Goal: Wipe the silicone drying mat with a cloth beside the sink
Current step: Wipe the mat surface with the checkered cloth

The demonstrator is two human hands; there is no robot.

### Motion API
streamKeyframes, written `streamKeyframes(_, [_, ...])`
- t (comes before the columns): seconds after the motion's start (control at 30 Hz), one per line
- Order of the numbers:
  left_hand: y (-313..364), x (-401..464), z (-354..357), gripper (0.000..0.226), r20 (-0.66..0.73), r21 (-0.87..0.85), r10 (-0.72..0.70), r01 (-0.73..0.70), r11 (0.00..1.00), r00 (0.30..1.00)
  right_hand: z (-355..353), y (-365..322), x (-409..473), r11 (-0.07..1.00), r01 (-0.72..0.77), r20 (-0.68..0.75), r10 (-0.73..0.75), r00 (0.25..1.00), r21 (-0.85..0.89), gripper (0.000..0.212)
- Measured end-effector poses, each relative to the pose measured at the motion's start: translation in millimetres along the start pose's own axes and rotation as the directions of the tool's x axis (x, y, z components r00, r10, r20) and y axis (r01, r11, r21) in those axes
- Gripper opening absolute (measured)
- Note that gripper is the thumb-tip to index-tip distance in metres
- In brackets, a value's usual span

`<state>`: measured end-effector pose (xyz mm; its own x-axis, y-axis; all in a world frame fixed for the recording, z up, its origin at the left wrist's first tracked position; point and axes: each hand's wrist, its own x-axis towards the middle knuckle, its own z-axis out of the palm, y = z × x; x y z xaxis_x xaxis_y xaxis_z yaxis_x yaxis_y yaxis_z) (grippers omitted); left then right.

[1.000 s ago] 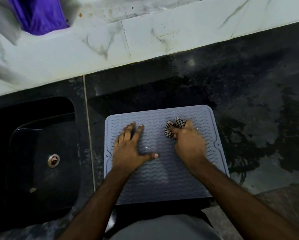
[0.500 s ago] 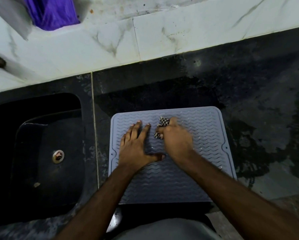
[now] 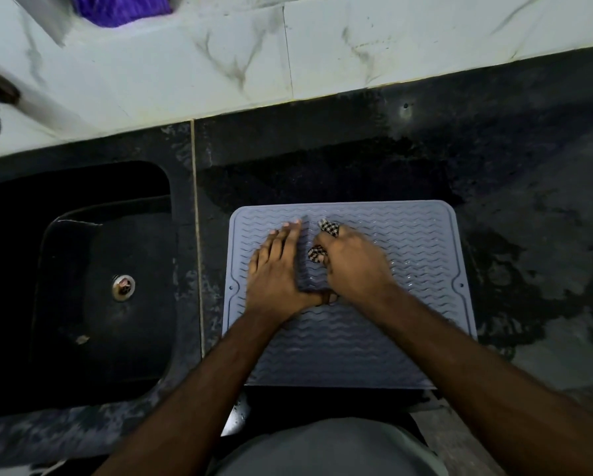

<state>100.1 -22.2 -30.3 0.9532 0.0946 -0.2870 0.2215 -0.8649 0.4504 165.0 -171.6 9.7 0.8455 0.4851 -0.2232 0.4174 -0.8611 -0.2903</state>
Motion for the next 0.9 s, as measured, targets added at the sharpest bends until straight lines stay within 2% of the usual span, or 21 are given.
streamKeyframes(0.17, [2, 0, -1, 0.154, 0.002, -0.047, -0.038, 0.038, 0.998, 0.999, 4, -5, 12, 0.994, 0.085, 0.045, -0.088, 0.995, 0.065, 0.052])
streamKeyframes(0.27, [1, 0, 0, 0.153, -0.014, -0.071, -0.05, 0.049, 0.996, 0.999, 5, -9, 20, 0.99, 0.118, 0.013, -0.12, 0.993, 0.082, 0.043])
streamKeyframes(0.53, [2, -4, -1, 0.139, -0.027, -0.036, -0.015, 0.014, 0.999, 1.0, 17, -35, 28, 0.997, 0.035, -0.071, -0.03, 0.997, 0.063, 0.043])
streamKeyframes(0.67, [-19, -17, -13, 0.119, -0.198, -0.005, 0.021, -0.023, 1.0, 0.98, 23, -34, 25, 0.993, 0.004, -0.076, 0.005, 0.997, 0.117, 0.052])
streamKeyframes(0.77, [-46, -34, -23, 0.118, -0.257, 0.056, -0.041, 0.057, 0.997, 0.966, 26, -33, 27, 0.987, -0.006, -0.08, 0.019, 0.997, 0.158, 0.058])
streamKeyframes(0.9, [-61, -40, -21, 0.125, -0.245, 0.038, -0.13, 0.143, 0.989, 0.961, 27, -31, 32, 0.981, -0.007, -0.088, 0.025, 0.996, 0.194, 0.049])
